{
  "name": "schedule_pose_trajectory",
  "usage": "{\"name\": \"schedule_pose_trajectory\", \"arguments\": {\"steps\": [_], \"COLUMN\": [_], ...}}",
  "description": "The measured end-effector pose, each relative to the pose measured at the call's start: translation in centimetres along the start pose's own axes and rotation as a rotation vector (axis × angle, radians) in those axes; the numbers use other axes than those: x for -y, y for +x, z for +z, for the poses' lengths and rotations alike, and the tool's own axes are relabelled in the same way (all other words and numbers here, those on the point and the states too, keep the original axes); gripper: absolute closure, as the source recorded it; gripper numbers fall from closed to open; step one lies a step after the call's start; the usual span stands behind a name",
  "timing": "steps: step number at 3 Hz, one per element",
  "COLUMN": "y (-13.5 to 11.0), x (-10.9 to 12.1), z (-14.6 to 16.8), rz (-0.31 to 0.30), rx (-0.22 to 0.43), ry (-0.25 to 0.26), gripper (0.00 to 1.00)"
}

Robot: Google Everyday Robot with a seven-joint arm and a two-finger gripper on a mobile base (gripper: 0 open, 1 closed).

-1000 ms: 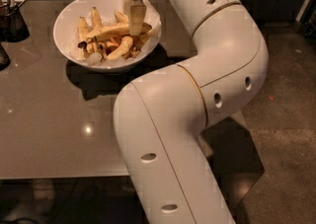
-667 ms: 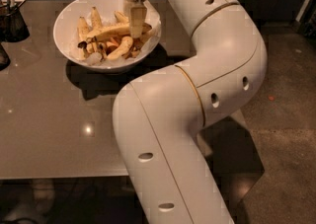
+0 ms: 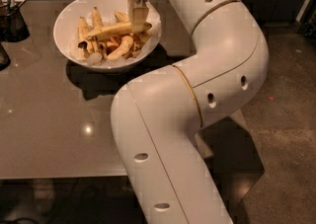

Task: Pick banana from white bowl

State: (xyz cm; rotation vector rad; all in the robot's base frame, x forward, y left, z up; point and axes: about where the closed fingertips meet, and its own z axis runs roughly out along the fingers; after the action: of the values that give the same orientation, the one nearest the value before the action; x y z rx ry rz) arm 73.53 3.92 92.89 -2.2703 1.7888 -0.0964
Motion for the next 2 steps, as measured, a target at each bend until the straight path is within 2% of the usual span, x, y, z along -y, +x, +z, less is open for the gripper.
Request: {"name": "schedule_pose_trajectory", "arguments": {"steps": [1, 2], "y": [0.67, 0.67], "x": [-0.43, -0.43], "z": [0.21, 0.22], "rz": [0.029, 0.029], "rx": [0.001, 0.002], "ry": [-0.015, -0.015], "gripper": [1.0, 1.0]}}
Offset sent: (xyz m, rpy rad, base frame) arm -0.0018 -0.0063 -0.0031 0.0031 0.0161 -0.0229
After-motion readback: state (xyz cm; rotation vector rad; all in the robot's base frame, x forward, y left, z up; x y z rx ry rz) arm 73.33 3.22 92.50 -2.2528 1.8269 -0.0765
